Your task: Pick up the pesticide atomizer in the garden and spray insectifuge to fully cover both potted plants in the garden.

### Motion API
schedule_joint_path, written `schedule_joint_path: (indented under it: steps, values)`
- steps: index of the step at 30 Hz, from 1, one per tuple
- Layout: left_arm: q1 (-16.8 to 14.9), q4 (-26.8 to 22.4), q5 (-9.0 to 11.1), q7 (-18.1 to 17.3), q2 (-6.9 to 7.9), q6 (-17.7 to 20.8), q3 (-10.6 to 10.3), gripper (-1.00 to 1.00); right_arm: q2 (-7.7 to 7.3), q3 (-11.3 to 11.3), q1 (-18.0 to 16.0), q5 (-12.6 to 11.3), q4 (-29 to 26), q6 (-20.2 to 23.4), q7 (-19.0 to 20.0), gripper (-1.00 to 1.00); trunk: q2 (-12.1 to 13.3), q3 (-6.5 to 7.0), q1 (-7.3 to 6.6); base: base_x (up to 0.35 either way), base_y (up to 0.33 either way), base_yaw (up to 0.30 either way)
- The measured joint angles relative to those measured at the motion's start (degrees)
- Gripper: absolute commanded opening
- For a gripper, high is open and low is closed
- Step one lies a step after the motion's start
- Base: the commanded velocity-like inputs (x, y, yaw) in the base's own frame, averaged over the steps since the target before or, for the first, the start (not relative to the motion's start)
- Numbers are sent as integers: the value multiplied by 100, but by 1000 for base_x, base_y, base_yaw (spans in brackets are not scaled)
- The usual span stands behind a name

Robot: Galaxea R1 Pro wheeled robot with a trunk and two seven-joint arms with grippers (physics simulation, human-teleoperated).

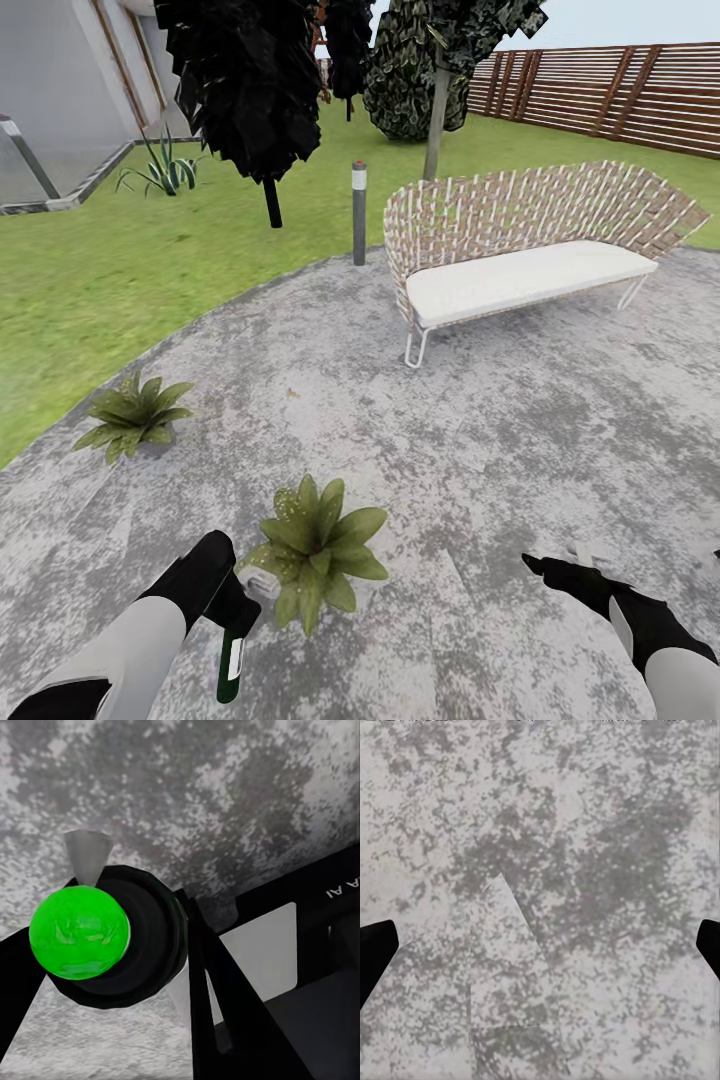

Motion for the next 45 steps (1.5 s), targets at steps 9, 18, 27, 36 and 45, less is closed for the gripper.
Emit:
schedule_joint_path:
  steps: [9, 18, 27, 36, 45]
  values:
    - [0, 11, 8, 2, 0, -4, 3, -100, 3, 0, -2, 0, -3, 0, 1, 100, 0, 0, 0, 0, -161, 0]
    - [0, 671, 5, 18, 8, -25, 0, -100, 1, 0, 1, 0, -1, 2, 0, 100, 0, 0, 0, 0, -49, 0]
    - [-2, 348, 3, 0, 34, -9, 19, -100, 0, 0, 0, 0, -1, 2, 0, 100, 0, 0, 0, 0, 0, 0]
    - [-71, 173, 4, -10, 36, 13, 18, -100, 1, 0, -2, 0, 3, 1, 0, 100, 0, 0, 0, 0, 0, 0]
    - [-169, -358, -6, -6, 41, 462, 30, -100, 2, 0, 3, 0, 2, 1, 0, 100, 0, 0, 0, 0, 0, 0]
